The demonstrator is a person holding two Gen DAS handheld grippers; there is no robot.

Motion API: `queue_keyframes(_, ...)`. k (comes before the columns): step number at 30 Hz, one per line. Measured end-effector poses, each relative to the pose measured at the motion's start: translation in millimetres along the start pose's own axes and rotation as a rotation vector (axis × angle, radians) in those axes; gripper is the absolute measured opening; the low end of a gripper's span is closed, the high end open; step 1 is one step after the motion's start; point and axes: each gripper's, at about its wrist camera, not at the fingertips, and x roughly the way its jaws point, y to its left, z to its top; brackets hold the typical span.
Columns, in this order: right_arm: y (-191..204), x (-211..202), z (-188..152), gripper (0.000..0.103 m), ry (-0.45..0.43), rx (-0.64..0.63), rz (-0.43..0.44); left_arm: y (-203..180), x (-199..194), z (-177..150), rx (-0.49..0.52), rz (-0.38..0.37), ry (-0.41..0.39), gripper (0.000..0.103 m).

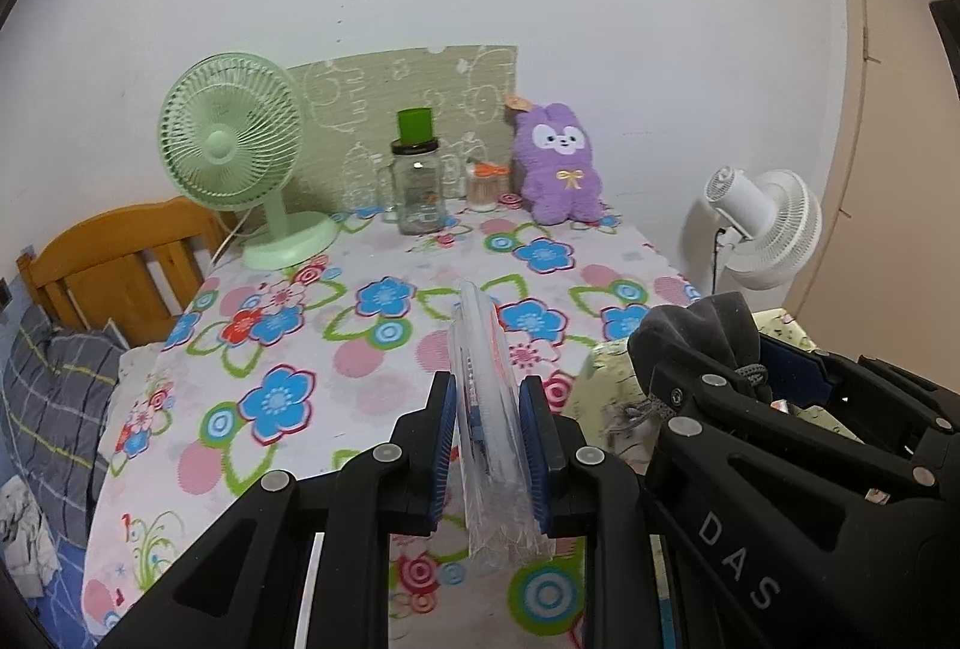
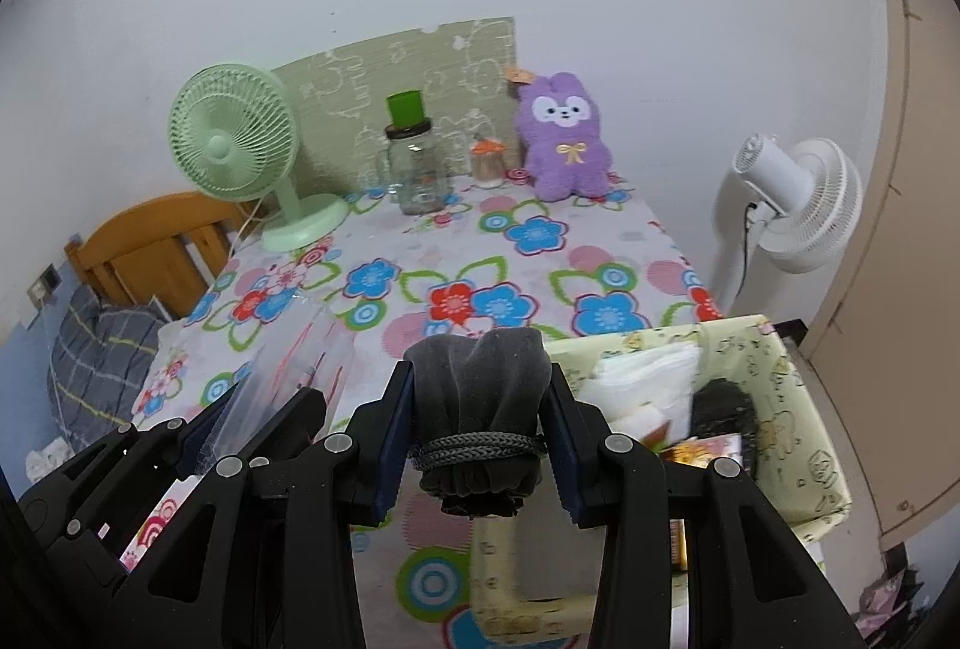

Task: Organize soft objects
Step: 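Carry the sock bundle and clear bag over the fabric box opening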

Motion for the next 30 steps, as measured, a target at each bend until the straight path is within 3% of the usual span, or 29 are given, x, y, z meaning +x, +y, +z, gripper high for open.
queue_keyframes(30, -87, 4, -4, 0.044, 0.016, 0.09, -0.116, -86, 30, 5, 0.086, -0.127, 0.036, 0.021)
